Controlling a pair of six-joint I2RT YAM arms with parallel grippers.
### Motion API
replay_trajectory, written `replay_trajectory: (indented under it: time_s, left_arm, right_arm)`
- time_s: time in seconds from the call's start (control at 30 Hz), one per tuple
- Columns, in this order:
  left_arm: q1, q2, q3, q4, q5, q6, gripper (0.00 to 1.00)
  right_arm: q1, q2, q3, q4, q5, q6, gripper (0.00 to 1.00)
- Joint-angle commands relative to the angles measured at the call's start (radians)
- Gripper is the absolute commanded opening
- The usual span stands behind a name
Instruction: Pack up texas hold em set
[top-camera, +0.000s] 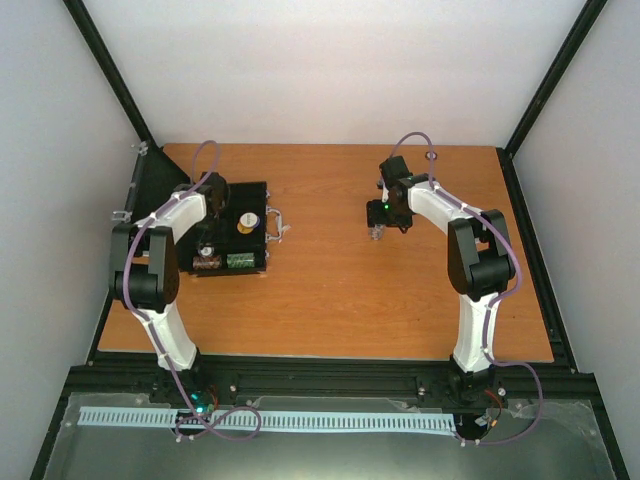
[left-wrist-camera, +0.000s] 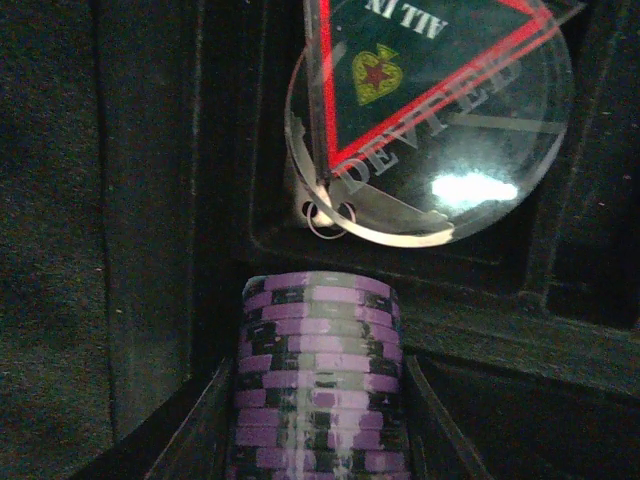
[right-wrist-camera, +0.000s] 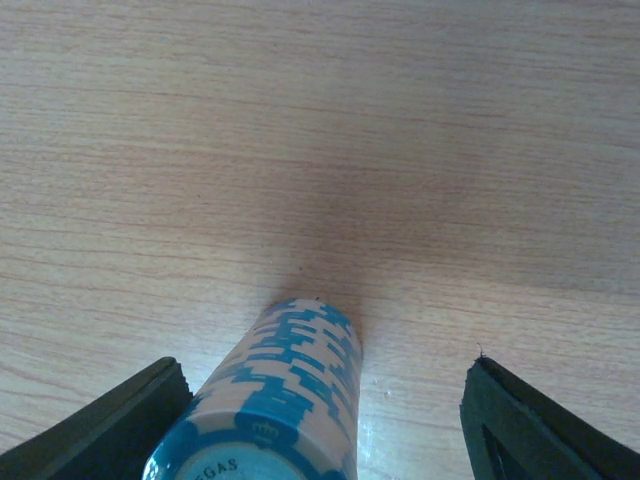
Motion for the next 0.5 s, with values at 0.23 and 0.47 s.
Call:
replay_trajectory:
  time_s: [0.23,0.47]
  left_arm:
    - [0.0,-0.118,0.082,-0.013,0.458,-0.11,0.01]
    - [-0.001,-0.12,0.11,0.011,0.603,-0.162,0.01]
  right_arm:
    - [-0.013,-0.002,0.006,0.012,-0.003,0.002,0.74]
    - [-0.014,-0.011,0.0,0.007,0.007,0.003,0.74]
